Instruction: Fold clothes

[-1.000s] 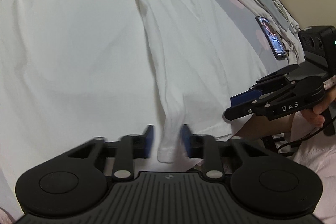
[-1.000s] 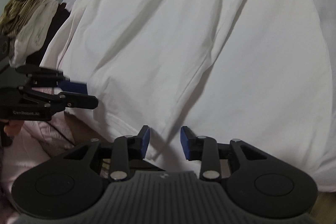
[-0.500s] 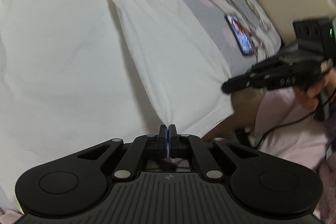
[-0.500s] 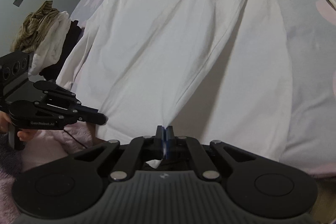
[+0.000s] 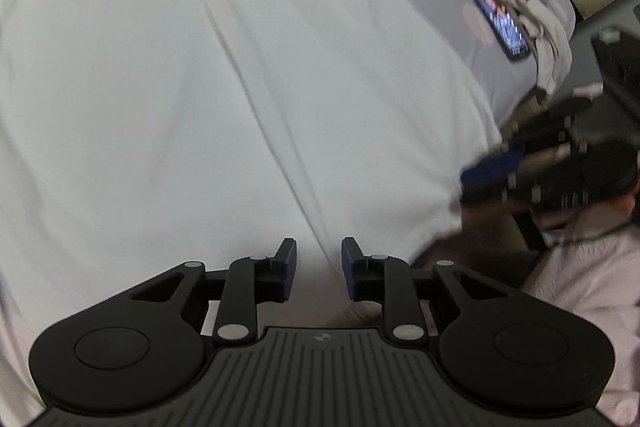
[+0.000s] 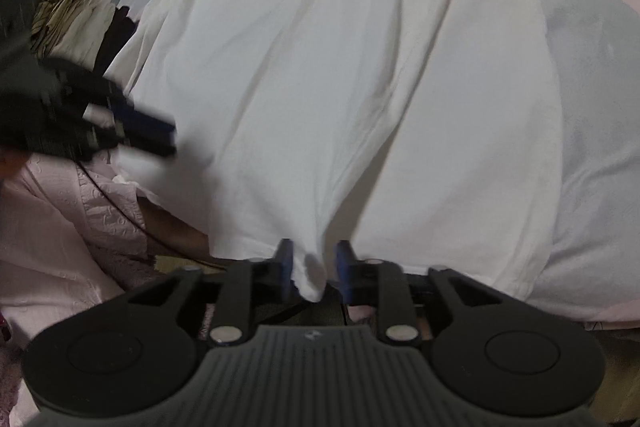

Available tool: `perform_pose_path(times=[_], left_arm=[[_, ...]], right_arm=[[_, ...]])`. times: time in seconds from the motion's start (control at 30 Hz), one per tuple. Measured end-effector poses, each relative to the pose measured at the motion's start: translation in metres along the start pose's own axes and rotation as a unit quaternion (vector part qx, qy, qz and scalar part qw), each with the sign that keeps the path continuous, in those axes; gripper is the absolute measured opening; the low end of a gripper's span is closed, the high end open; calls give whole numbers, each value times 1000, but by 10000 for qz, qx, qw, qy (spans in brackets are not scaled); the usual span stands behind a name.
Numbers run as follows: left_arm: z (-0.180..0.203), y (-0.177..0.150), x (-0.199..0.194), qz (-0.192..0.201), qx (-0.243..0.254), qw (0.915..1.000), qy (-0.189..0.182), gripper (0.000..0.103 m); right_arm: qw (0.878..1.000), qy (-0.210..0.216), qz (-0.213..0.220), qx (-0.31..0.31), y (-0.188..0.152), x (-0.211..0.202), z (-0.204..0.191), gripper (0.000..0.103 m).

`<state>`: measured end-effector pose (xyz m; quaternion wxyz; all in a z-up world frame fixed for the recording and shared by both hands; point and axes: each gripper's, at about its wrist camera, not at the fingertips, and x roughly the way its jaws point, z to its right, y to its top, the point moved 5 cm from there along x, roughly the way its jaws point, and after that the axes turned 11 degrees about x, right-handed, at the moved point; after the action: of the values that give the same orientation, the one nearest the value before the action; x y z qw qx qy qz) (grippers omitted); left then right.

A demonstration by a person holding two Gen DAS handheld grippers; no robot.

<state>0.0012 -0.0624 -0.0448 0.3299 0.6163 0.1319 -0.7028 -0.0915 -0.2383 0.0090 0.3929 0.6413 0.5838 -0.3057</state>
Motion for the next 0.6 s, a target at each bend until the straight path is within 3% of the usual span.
perform_pose_path(times=[0.27, 0.43, 0.6], left_arm=[[-18, 96, -7, 495, 326, 9974, 400, 25], [-19, 164, 10, 787, 653, 9926, 653, 35], [-26, 230, 37, 903, 859, 9875, 962, 36]], right_arm=[[9999, 0, -107, 50, -6, 9, 9, 30], [9995, 156, -249, 63, -9, 16, 4, 34], [9993, 169, -312, 93, -7, 24, 6, 34]])
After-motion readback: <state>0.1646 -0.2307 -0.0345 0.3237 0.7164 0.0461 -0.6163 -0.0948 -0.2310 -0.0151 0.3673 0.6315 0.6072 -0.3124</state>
